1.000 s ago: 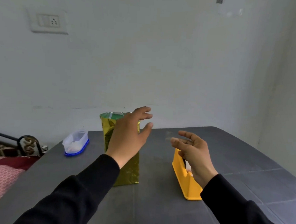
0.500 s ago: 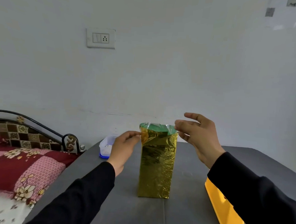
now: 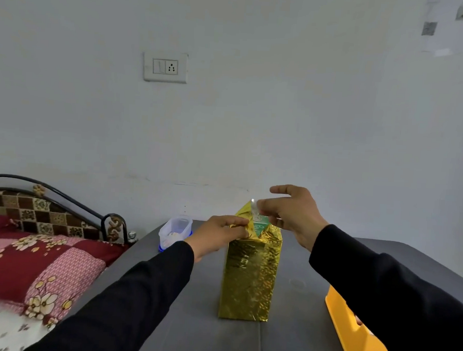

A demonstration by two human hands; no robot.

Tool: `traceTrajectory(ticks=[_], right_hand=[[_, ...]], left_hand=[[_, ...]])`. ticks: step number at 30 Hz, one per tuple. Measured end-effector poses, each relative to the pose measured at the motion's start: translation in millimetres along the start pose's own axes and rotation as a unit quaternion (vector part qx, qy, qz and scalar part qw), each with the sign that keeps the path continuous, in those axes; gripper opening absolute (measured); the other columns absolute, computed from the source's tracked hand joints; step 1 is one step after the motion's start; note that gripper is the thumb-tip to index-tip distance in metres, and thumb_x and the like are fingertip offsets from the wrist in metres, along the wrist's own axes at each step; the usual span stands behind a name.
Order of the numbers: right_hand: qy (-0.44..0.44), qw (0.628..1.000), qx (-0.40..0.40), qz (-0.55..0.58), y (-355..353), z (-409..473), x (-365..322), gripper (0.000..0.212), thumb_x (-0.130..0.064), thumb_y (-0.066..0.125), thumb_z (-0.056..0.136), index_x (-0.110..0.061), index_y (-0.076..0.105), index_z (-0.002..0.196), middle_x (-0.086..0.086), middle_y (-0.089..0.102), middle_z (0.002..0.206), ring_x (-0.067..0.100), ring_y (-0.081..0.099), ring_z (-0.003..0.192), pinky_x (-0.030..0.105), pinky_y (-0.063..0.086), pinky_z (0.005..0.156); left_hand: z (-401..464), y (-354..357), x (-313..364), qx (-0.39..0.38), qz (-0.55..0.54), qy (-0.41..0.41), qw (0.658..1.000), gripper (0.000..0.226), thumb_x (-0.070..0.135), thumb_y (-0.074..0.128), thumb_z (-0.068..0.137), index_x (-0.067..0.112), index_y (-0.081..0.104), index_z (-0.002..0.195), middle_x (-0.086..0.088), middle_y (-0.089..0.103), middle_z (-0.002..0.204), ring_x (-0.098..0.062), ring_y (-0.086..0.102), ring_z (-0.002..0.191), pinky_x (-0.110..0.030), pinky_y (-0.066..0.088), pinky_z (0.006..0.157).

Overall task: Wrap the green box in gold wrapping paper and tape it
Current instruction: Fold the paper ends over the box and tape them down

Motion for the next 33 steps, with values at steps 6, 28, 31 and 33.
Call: traceTrajectory(ticks=[6, 28, 31, 33], right_hand=[[0.006, 0.996, 0.001, -0.087, 7, 6, 5, 0.052, 0.001, 0.082, 0.074, -0.014, 0.063, 0.12, 0.015, 0.072, 0.101, 0.015, 0.069, 0.057, 0.02, 0.052, 0.049], [0.004, 0.973, 0.005, -0.232, 15, 21, 12, 0.057, 0.003, 0.082, 0.071, -0.011, 0.063, 0.123, 0.017, 0.07, 0.107, 0.023, 0.072, 0.07, 0.028, 0.061, 0.059], [0.015, 0.968, 0.0, -0.249, 15, 21, 13, 0.059, 0.005, 0.081, 0.07, -0.009, 0.064, 0.124, 0.018, 0.072, 0.104, 0.021, 0.067, 0.061, 0.028, 0.059, 0.059], [0.017, 0.967, -0.005, -0.254, 16, 22, 14, 0.058, 0.004, 0.081, 0.069, -0.007, 0.065, 0.124, 0.018, 0.073, 0.107, 0.022, 0.067, 0.063, 0.03, 0.06, 0.061]], left_hand=[[6, 2, -11, -0.012, -0.034, -0.033, 0.999, 0.041, 0.036, 0.074, 0.089, 0.043, 0.066, 0.129, 0.005, 0.059, 0.135, -0.017, 0.051, 0.124, -0.04, 0.043, 0.091], [10, 0, -22, -0.033, -0.046, -0.06, 0.997, 0.075, 0.044, 0.095, 0.063, 0.048, 0.064, 0.131, 0.007, 0.058, 0.133, -0.022, 0.054, 0.121, -0.043, 0.052, 0.089], [12, 1, -22, -0.033, -0.049, -0.058, 0.997, 0.075, 0.044, 0.095, 0.062, 0.048, 0.064, 0.131, 0.007, 0.058, 0.132, -0.021, 0.054, 0.12, -0.043, 0.052, 0.089], [11, 2, -21, -0.034, -0.049, -0.058, 0.997, 0.075, 0.043, 0.095, 0.063, 0.047, 0.064, 0.131, 0.007, 0.058, 0.131, -0.019, 0.054, 0.117, -0.042, 0.051, 0.088]])
Point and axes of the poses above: each hand's wrist, its own z-axis towards the middle knuckle, its own y-axis out of the palm, x = y × z, the point moved 9 cm from there along z, towards the middle knuckle
